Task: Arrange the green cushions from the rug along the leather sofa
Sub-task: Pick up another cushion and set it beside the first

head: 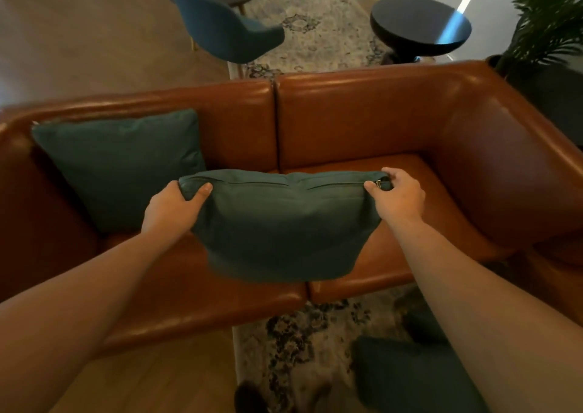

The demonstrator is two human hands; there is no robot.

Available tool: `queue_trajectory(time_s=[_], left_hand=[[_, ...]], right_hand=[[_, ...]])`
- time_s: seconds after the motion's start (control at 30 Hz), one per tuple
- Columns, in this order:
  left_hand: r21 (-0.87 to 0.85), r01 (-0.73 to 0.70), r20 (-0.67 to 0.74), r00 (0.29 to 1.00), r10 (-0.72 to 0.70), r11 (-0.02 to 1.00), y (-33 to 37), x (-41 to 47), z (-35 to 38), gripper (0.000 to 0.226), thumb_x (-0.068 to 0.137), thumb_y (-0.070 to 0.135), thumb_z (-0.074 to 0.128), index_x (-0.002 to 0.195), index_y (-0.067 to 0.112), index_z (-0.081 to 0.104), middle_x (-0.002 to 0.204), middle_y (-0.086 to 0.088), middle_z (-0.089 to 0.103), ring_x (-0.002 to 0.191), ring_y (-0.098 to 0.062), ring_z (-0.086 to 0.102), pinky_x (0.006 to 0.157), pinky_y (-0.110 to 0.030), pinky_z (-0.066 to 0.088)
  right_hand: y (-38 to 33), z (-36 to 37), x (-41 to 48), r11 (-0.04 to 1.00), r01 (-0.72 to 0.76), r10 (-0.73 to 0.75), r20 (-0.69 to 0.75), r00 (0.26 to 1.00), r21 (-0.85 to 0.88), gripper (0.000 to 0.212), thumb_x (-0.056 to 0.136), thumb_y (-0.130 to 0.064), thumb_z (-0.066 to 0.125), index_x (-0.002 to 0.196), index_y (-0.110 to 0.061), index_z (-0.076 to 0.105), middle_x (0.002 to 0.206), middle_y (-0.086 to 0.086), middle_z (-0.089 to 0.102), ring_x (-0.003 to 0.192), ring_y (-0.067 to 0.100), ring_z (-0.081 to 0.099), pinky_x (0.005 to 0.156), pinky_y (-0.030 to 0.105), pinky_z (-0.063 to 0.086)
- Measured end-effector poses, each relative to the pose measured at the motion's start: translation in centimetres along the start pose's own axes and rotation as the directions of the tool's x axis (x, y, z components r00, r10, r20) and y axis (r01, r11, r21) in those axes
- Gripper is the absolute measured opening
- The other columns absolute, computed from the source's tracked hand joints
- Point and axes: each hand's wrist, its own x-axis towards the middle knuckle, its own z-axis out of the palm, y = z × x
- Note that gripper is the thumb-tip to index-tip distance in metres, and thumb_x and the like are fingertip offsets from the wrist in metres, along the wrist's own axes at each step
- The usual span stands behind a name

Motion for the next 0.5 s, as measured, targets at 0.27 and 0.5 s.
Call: queue_trajectory(time_s=[0.27,0.5], left_hand=[[0.015,0.060,0.048,0.997,-0.061,0.998,4.4,8.2,1.5,0.055,0.092,0.073,0.058,0.102,0.019,0.058,0.091,-0.005,0.071,0.057,-0.024,0.075,0.065,-0.047,0.066],[-0.002,0.123,0.029,0.992,-0.123,0.992,7.7,16.0,4.3,0.053,0.092,0.072,0.060,0.101,0.020,0.059,0.092,-0.005,0.072,0.060,-0.023,0.075,0.061,-0.045,0.065]], right_hand=[[-2.8,3.4,10.2,0.996,0.010,-0.007,0.032,0.999,-0.088,0.052,0.096,-0.040,0.075,0.144,-0.025,0.061,0.141,0.006,0.063,0.137,0.030,0.048,0.103,0.040,0.046],[-4.5,6.4,20.4,0.993,0.044,-0.029,0.130,0.991,-0.108,0.053,0.095,-0.043,0.076,0.143,-0.024,0.062,0.140,0.006,0.065,0.137,0.030,0.049,0.105,0.043,0.047]])
